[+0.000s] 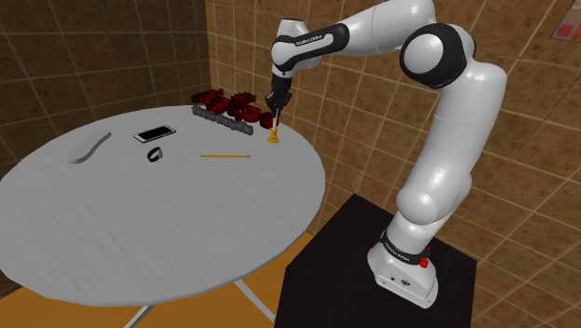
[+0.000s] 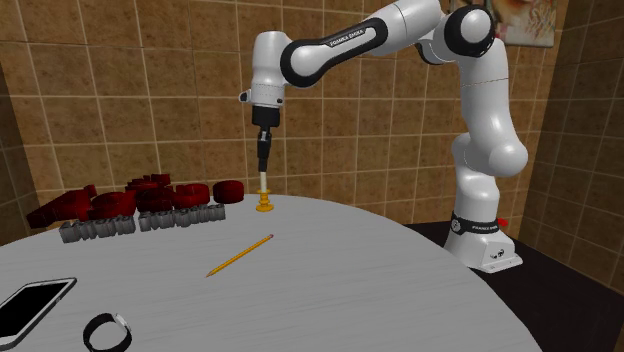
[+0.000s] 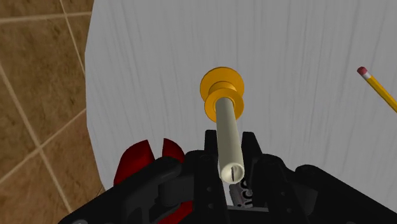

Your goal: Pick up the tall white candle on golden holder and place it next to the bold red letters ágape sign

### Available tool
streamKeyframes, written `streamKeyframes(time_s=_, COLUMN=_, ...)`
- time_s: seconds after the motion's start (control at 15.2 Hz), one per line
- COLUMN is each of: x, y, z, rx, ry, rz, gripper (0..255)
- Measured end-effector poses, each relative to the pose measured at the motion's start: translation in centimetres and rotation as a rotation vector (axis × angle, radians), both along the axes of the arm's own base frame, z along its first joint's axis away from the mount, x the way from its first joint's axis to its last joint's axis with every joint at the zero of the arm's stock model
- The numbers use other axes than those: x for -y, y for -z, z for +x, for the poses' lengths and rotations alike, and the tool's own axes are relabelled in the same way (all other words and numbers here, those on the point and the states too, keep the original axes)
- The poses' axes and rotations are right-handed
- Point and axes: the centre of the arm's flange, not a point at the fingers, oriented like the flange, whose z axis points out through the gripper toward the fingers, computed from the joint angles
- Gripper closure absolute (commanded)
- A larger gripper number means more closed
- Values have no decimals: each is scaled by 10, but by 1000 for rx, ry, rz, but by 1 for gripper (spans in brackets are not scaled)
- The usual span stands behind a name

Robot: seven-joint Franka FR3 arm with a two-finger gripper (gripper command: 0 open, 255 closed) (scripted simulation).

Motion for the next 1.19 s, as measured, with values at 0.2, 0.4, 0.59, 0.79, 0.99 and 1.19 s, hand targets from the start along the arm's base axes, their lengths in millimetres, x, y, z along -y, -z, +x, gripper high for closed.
streamKeyframes(time_s=0.2, x=0, y=0, z=0, rx=0, ry=0, rz=0, gripper=0)
streamKeyframes(time_s=0.4, x=0, y=0, z=0, rx=0, ry=0, rz=0, gripper=0)
streamKeyframes(time_s=0.59, x=1, y=-5, z=-1, rx=0, ry=0, rz=0, gripper=0)
streamKeyframes(time_s=0.79, x=-1, y=-36, z=-5, rx=1, ry=0, rz=0, gripper=0)
streamKeyframes(time_s=0.99, x=-1, y=-48, z=-5, rx=1, ry=0, rz=0, gripper=0)
streamKeyframes(time_s=1.19, x=0, y=-49, z=-5, rx=0, ry=0, rz=0, gripper=0)
